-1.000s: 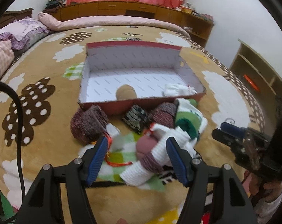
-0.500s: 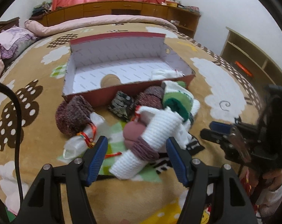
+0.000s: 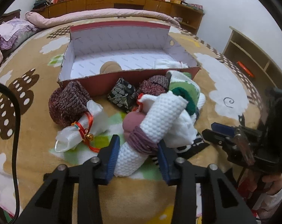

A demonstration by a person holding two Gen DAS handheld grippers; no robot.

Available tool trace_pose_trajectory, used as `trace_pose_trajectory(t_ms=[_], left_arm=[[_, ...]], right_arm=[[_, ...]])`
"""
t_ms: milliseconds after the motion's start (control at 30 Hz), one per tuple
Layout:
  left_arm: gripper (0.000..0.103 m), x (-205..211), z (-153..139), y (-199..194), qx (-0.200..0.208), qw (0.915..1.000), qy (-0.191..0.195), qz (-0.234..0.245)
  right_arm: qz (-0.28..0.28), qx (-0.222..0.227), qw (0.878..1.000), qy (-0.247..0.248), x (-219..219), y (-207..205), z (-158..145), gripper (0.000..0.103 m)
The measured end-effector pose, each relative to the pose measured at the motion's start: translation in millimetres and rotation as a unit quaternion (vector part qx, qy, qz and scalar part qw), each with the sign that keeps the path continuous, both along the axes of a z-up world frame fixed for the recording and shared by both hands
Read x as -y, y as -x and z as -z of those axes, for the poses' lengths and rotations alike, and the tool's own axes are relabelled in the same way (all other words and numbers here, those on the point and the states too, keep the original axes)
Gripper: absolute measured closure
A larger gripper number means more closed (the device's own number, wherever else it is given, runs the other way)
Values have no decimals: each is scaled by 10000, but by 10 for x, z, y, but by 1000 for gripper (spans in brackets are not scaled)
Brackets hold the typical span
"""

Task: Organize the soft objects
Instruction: 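Grasp green 'FIRST' sock with right tool while left tool grasps maroon-banded knit roll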

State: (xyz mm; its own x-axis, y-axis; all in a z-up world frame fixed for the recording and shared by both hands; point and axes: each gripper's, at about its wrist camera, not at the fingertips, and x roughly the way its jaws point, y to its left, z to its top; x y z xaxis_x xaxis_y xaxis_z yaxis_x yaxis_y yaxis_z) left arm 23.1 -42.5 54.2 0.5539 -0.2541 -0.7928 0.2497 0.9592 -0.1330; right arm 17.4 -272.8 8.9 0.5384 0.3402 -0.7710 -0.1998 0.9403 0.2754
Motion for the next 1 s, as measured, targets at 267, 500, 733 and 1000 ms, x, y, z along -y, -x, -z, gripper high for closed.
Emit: trace_pose_trajectory(t_ms=[267, 500, 733, 1000], left_arm=[[66, -100, -156, 75, 161, 9997, 188, -81], [66, -280, -86, 64, 106, 9986, 235, -465], [66, -343, -50, 53, 21, 9979, 375, -519], [66, -393, -96, 76, 93, 9969, 375, -685]], right_arm=[[-5, 162, 9996, -251, 24, 52, 23, 53], [33, 256, 9993, -260, -30, 89, 5, 46], [-35, 226, 9995, -226, -103, 73, -134, 46], [-140, 560, 9982, -133, -323, -92, -347, 27]])
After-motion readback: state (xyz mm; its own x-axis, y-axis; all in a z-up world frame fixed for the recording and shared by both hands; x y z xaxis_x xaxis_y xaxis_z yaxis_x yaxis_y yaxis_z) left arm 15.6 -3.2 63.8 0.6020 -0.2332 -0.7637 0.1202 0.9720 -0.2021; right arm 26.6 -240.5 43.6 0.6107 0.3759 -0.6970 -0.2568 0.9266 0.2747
